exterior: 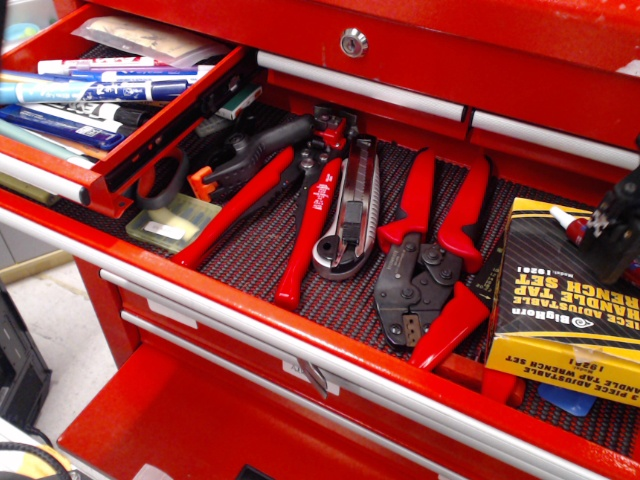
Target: Pick up glue and put into drawer
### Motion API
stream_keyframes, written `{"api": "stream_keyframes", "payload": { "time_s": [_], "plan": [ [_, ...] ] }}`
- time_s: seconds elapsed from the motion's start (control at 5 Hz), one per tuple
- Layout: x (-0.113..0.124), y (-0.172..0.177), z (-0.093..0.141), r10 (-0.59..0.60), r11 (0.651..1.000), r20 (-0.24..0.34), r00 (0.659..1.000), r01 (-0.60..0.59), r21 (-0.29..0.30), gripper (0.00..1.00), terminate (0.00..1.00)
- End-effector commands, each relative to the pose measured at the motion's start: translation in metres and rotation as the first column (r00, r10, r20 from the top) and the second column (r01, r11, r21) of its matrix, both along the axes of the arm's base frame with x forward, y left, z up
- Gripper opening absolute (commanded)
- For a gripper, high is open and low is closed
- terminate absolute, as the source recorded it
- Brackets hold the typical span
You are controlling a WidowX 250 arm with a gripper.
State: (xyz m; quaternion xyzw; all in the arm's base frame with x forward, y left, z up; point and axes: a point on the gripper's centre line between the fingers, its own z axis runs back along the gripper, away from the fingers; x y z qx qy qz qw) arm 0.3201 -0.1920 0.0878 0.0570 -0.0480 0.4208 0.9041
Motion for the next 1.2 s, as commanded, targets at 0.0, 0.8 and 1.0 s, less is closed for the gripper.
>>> {"api": "stream_keyframes", "payload": {
  "time_s": [0.0, 0.8, 1.0],
  "plan": [
    [0.007, 0.012, 0.000, -0.006, 1.000, 0.005, 1.000, 0.006, -0.007, 0.00, 0.00],
    [-0.025, 0.071, 0.031, -0.055, 0.985, 0.003, 0.998, 0.054, 0.164, 0.00, 0.00],
    [-0.034, 0.120, 0.040, -0.169, 0.968, 0.088, 0.982, 0.149, 0.201, 0.00, 0.00]
  ]
}}
